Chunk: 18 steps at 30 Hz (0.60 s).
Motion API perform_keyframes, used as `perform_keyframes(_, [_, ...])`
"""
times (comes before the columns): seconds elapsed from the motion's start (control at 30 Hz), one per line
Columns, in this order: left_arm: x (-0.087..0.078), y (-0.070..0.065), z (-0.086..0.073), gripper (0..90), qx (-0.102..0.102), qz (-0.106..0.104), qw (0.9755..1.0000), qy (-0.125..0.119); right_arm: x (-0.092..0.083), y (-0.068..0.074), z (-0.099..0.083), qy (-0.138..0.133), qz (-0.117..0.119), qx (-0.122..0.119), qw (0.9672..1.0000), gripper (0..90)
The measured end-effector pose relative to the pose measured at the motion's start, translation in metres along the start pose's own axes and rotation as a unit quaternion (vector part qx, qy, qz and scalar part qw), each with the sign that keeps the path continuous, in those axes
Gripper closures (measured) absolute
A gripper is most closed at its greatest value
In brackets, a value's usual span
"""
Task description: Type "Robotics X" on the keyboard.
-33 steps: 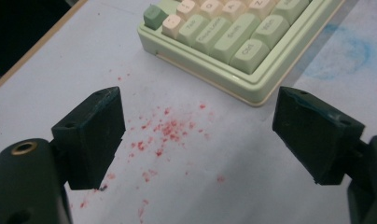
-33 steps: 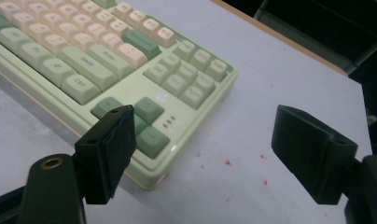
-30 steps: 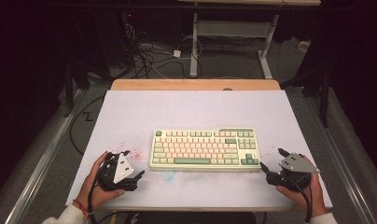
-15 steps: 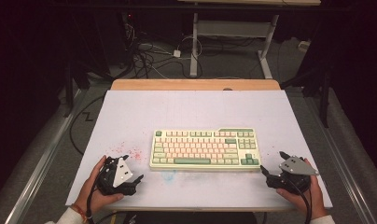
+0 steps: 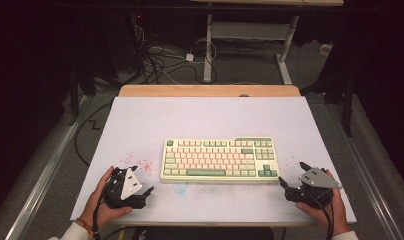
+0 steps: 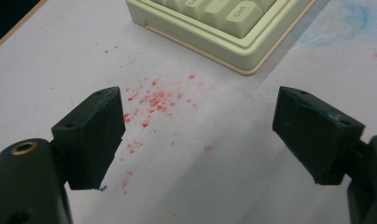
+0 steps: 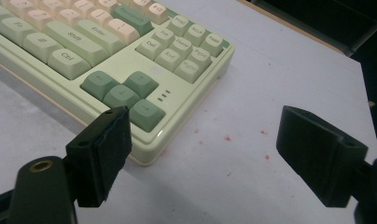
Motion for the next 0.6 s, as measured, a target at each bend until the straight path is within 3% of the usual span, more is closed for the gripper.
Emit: perform_keyframes(0.6, [0.0052, 0.0013, 0.0027, 15.8, -0.003, -0.002, 1.0, 0.006, 0.0024, -0.0009, -0.0025, 0.006, -0.003, 0.0, 1.0, 18.1])
Point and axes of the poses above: each handheld gripper's, and its own axes: x roughly forward along the jaws, z roughly out of its top, y roughly to its left, the point moved 3 cm from there along x, roughly forward along the jaws
